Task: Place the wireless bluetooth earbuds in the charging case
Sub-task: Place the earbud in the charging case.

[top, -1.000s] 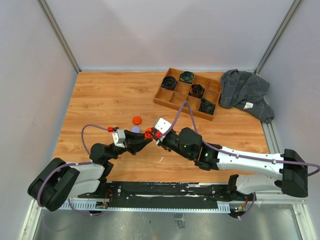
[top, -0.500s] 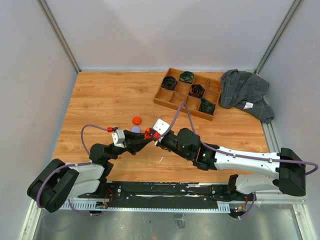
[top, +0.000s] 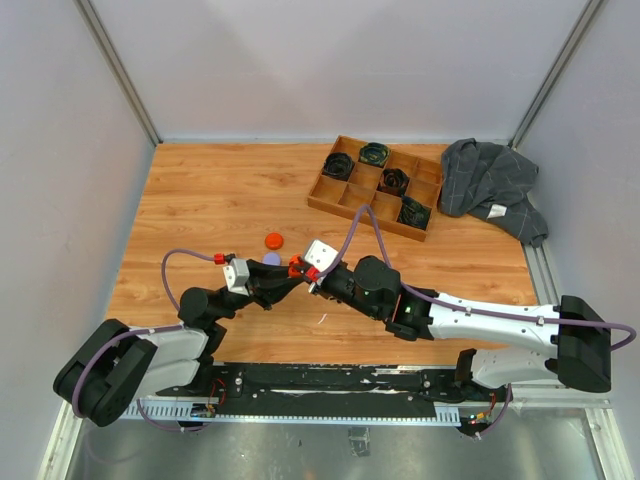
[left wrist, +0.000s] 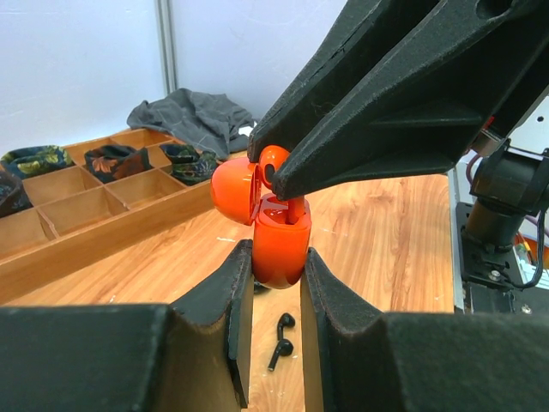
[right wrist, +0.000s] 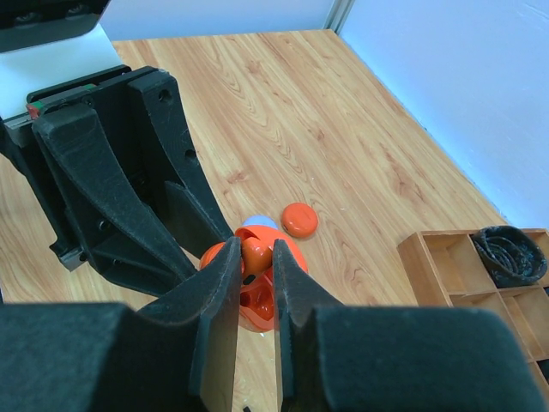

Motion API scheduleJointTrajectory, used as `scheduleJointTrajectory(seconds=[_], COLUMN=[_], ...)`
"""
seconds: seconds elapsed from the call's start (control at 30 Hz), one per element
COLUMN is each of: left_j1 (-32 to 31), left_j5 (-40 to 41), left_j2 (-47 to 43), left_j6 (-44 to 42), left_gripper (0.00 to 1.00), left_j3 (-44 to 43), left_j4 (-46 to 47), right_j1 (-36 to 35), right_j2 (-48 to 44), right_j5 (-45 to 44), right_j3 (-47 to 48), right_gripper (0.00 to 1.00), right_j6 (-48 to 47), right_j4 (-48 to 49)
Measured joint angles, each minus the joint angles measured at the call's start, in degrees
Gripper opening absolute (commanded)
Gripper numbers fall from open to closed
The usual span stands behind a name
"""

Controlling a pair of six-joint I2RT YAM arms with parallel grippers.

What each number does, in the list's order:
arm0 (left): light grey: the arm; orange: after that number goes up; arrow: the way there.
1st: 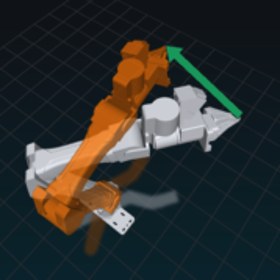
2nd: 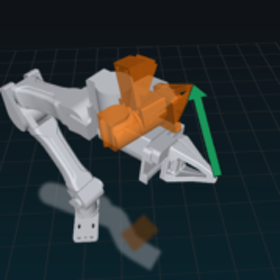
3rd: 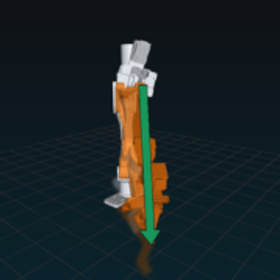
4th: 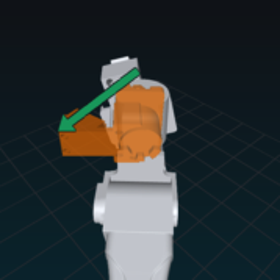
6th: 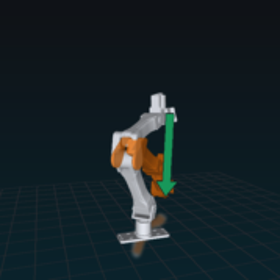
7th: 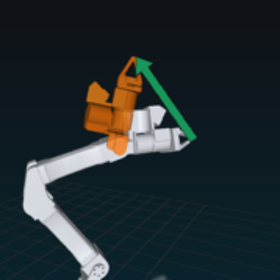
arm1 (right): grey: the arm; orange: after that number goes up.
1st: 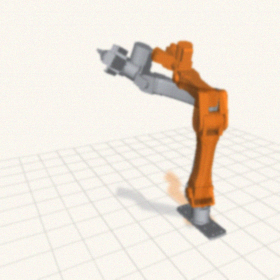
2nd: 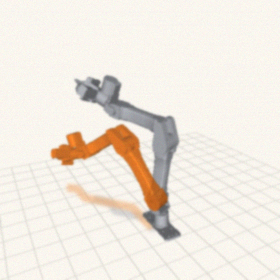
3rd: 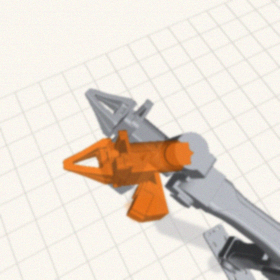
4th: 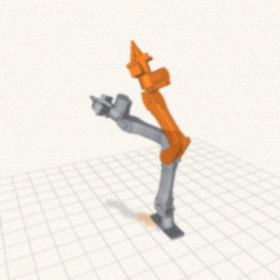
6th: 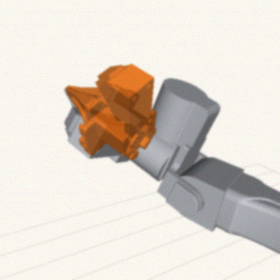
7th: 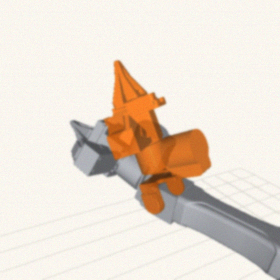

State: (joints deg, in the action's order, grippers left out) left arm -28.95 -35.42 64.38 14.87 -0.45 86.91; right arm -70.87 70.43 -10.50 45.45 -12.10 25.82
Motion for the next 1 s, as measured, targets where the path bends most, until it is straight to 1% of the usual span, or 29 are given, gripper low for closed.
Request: scheduleJointTrajectory(seconds=[0.33,0.57,0.8,1.0], left_j1=[0.0,0.0,0.0,0.0], left_j5=[0.2,1.3,1.7,2.7], left_j2=[0.0,0.0,0.0,0.2], left_j6=[0.2,0.4,0.4,0.4], left_gripper=[0.0,0.0,0.0,0.0], left_j3=[0.0,0.0,0.0,0.0], left_j4=[-0.1,-0.3,-0.2,0.0], right_j1=[0.0,0.0,0.0,0.0], right_j2=[0.0,1.2,1.4,0.3], right_j5=[0.6,2.2,2.3,1.3], right_j3=[0.0,1.0,1.0,1.3], right_gripper=[0.22,0.29,0.46,0.54], right_j6=[-0.2,0.3,1.7,2.7], right_j4=[-0.2,-1.6,-3.1,-5.6])
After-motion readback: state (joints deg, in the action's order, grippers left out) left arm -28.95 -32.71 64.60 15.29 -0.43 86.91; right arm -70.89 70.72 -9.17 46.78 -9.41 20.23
